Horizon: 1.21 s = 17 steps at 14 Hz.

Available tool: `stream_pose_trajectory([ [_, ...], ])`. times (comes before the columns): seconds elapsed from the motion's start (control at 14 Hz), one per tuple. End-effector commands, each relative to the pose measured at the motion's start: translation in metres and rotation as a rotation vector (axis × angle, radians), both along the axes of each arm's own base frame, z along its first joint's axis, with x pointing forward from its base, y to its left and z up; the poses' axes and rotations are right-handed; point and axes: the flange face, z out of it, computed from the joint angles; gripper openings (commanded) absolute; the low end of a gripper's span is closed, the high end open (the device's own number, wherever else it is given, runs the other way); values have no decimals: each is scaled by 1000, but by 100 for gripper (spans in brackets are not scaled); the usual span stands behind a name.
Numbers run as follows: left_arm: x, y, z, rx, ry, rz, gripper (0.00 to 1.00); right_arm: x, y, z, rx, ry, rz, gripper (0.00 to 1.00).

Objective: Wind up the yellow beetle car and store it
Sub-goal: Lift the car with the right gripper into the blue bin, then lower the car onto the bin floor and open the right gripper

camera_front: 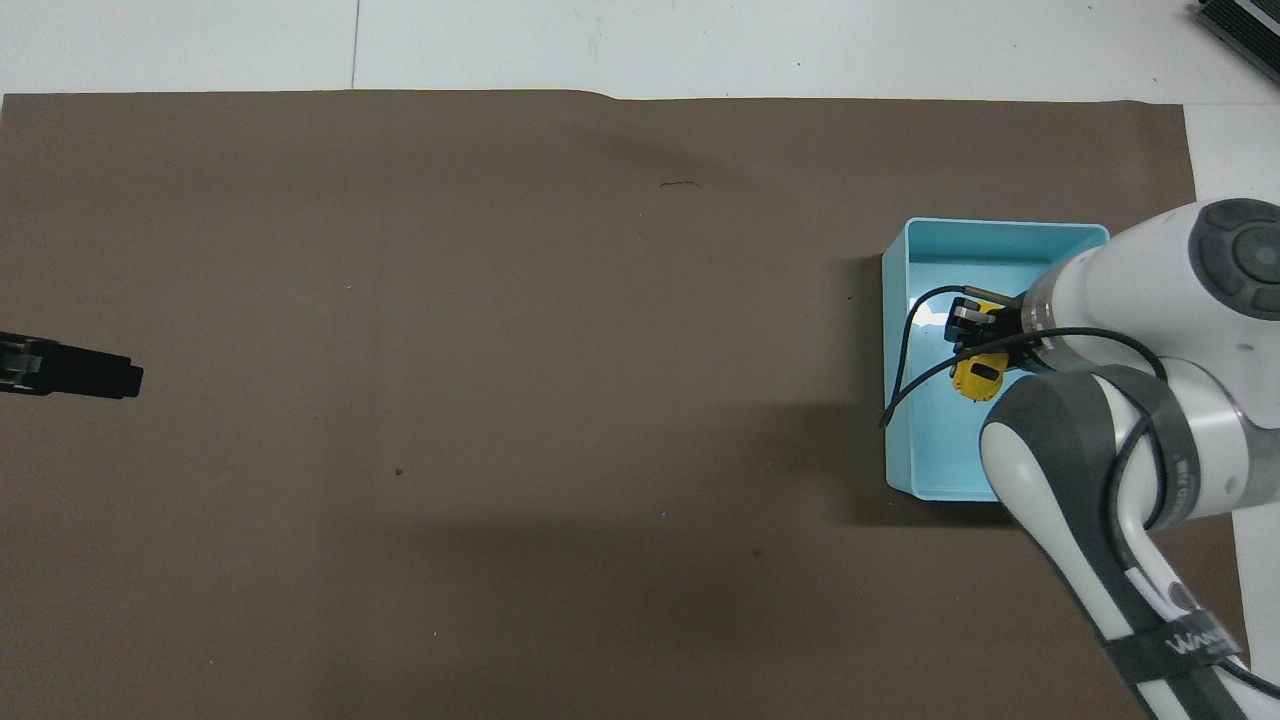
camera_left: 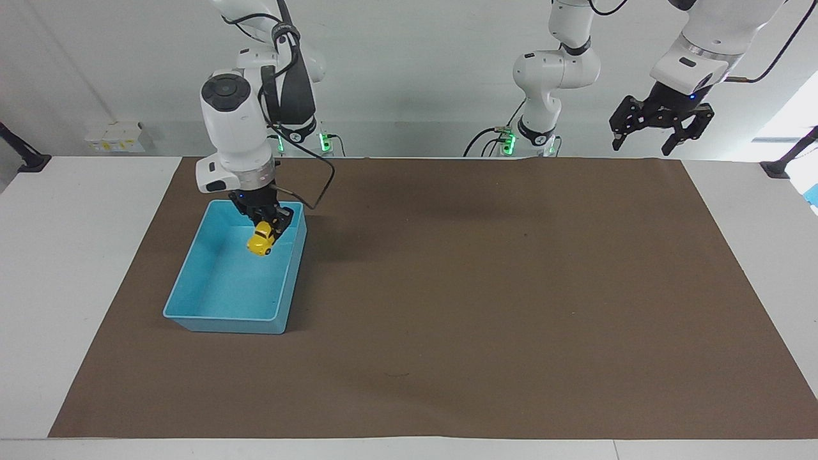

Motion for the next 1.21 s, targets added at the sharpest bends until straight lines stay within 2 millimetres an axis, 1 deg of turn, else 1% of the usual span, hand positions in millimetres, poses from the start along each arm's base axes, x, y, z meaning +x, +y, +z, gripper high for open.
stream_pose_trajectory([
  [0.0, -5, 3, 2, -9, 10, 14, 100, -8, -25, -1, 20, -8, 85, 0],
  [0.14, -5, 3, 3, -10, 9, 14, 100, -12, -36, -7, 16, -40, 149, 0],
  [0.36, -5, 3, 3, -8, 9, 14, 100, -18, -50, -22, 46, -94, 207, 0],
  [0.5, -5, 3, 3, -8, 9, 14, 100, -22, -58, -39, 42, -127, 239, 0],
  [0.71, -5, 3, 3, -10, 9, 14, 100, -32, -62, -61, 37, -159, 252, 0],
  [0.78, -5, 3, 2, -10, 10, 14, 100, -34, -64, -72, 37, -157, 251, 0],
  [0.85, -5, 3, 3, -10, 9, 14, 100, -40, -69, -88, 36, -176, 243, 0],
  [0.93, -5, 3, 3, -10, 9, 14, 100, -48, -70, -102, 32, -207, 246, 0],
  [1.0, -5, 3, 3, -10, 9, 14, 100, -51, -69, -112, 31, -209, 259, 0],
  [1.14, -5, 3, 3, -10, 9, 14, 100, -52, -69, -123, 35, -198, 260, 0],
])
